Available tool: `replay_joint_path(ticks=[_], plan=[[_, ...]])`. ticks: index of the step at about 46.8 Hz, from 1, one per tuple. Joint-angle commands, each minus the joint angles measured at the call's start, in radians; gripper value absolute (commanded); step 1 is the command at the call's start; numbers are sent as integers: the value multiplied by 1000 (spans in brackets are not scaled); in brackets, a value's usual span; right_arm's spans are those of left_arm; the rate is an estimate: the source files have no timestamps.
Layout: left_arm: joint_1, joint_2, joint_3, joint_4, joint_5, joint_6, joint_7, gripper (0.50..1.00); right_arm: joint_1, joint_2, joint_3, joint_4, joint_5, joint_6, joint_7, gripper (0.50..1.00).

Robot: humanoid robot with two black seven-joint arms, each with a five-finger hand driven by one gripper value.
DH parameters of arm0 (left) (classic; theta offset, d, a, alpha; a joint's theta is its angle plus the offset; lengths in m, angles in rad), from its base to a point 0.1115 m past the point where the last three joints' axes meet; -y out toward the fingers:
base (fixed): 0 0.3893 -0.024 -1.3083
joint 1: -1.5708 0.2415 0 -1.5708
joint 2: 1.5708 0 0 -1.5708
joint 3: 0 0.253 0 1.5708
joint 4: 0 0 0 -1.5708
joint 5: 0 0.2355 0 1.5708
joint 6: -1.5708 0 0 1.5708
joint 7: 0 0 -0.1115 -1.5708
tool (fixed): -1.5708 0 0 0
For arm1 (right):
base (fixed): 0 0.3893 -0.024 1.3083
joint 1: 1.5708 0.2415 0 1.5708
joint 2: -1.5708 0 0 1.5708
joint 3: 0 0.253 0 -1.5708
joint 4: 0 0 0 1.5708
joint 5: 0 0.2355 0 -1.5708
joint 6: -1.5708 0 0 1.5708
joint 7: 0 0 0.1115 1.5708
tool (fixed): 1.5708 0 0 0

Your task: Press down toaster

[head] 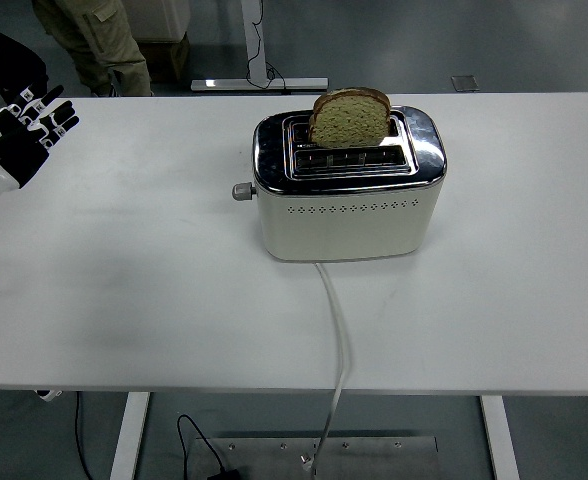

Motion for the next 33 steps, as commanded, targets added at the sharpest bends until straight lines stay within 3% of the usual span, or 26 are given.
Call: replay_joint_path(ticks=[1, 33], plan=[[-3, 1, 0, 0, 1, 0, 1, 1000, 0, 0, 0, 1, 0, 0, 1, 998], [-21, 29, 3, -60, 6, 31, 10, 1000, 0, 0, 0, 1, -2, 0, 1, 998]])
